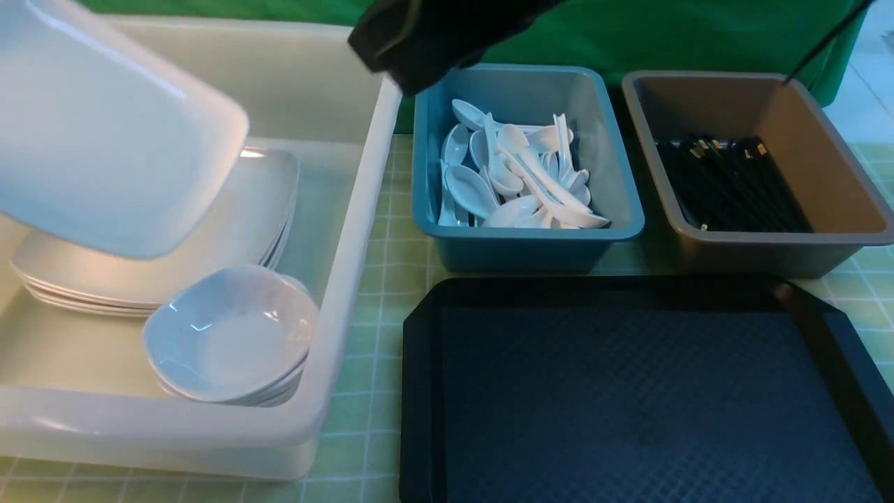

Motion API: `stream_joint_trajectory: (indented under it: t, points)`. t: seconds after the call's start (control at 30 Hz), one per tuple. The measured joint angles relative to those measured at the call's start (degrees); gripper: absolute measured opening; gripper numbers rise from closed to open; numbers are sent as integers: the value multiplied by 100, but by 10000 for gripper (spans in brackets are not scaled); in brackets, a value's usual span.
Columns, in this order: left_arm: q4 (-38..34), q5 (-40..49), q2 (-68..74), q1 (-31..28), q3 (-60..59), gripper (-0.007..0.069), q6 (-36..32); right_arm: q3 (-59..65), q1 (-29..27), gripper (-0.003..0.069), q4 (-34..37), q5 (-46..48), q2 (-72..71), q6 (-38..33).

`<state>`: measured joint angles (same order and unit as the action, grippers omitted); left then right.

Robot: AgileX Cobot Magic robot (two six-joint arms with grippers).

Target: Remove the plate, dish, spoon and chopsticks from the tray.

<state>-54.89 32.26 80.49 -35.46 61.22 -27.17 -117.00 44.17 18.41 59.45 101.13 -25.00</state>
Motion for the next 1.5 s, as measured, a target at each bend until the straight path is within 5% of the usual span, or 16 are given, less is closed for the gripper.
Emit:
stream_joint_trajectory:
  t: [0.5,0.63,0.9,1.0,1.2,1.33,1.43,1.5]
  points:
    - [-482,-561,1027,452,-235,33,-517,-29,79,11,25,-5,145,145]
    - [-467,-611,1135,452,-235,125,-517,-29,79,11,43,0,145,163]
    - [-70,-443,1173,463,-43,426,-479,-29,90,11,74,0,150,451]
    - [427,-393,1044,463,290,461,-172,-29,112,11,87,71,150,525]
    - [1119,55,734,463,924,451,340,-29,131,11,92,146,150,589]
    - [1044,557,504,621,1191,363,417,-29,136,11,47,153,144,596]
    - [911,957,133,1327,1367,131,135,-29,86,11,-415,161,-7,813]
    - [911,1039,-38,1736,1381,55,-90,-29,28,11,-641,168,-149,966]
